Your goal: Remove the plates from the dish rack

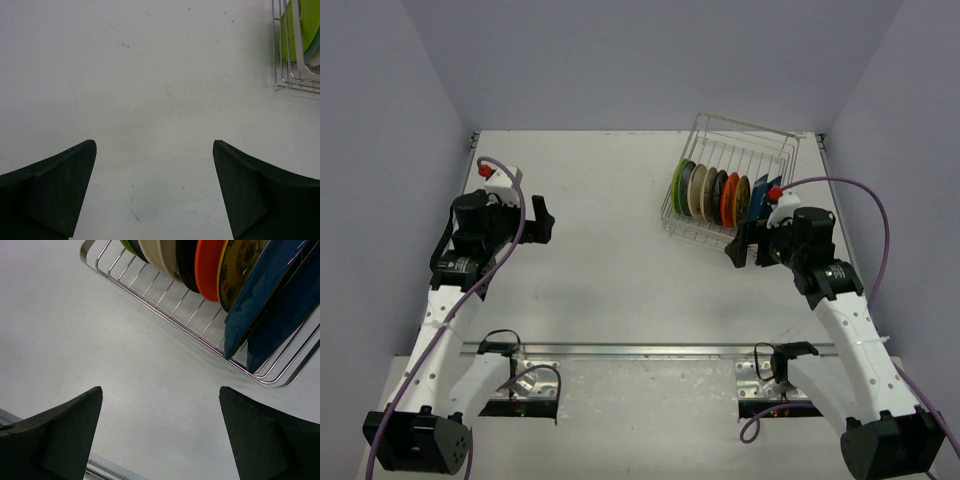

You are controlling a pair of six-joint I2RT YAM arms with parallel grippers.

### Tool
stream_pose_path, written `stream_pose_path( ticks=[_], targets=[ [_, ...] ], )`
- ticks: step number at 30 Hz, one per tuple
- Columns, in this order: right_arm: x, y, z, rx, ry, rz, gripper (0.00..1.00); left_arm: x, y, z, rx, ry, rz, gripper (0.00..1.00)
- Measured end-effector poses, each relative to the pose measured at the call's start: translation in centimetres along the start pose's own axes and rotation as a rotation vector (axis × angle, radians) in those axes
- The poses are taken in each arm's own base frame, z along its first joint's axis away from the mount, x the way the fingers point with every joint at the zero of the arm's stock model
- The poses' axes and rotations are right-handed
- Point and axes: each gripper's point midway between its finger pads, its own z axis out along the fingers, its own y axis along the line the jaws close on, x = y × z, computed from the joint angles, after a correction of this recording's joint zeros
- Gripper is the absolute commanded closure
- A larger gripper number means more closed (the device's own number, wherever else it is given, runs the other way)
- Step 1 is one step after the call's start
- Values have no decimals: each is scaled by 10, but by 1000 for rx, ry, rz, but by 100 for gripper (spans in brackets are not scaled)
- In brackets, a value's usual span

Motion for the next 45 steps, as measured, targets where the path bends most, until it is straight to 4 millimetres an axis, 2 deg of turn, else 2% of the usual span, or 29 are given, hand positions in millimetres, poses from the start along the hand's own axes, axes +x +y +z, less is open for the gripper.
stream_pose_path(
  ticks=[4, 7, 11, 13, 15, 18, 20, 22, 24, 27, 30, 32, 36, 40, 45],
  targets=[
    [0, -4, 0, 27, -1, 9, 1, -1, 2, 0, -11, -2, 1, 0],
    [-4, -15, -3, 86, 0, 31, 1, 0, 4, 0, -22, -1, 0, 0],
    [-36, -22, -10, 116, -14, 43, 1, 1, 4, 2, -22, 7, 3, 0],
    [-65, -26, -10, 119, -30, 33, 1, 2, 5, 3, -22, 11, 10, 0],
    [-88, -30, -5, 106, -31, 26, 7, 3, 5, 3, -23, 15, 14, 0],
    [-104, -51, 0, 100, 1, 67, 14, 2, 6, 4, -23, 16, 18, 0],
    [-110, -75, 3, 106, 28, 121, 19, 0, 6, 4, -22, 12, 22, 0],
    [-108, -97, 9, 107, 60, 175, 25, -2, 6, 3, -22, 9, 31, 0],
    [-98, -118, 15, 110, 102, 238, 30, -2, 6, 3, -22, 8, 38, 0],
    [-78, -135, 23, 91, 169, 307, 35, -4, 6, 3, -22, 5, 46, 0],
    [-65, -137, 29, 54, 213, 338, 39, -7, 6, 2, -21, -2, 50, 0],
    [-64, -132, 31, 21, 221, 339, 40, -8, 6, 2, -19, -6, 50, 0],
    [-72, -127, 32, -27, 208, 322, 46, -7, 6, 4, -18, -1, 50, 0],
    [-81, -131, 36, -41, 197, 306, 53, -7, 6, 4, -18, 0, 52, 0],
    [-79, -141, 48, -36, 217, 315, 56, -7, 6, 4, -18, 0, 54, 0]
  ],
)
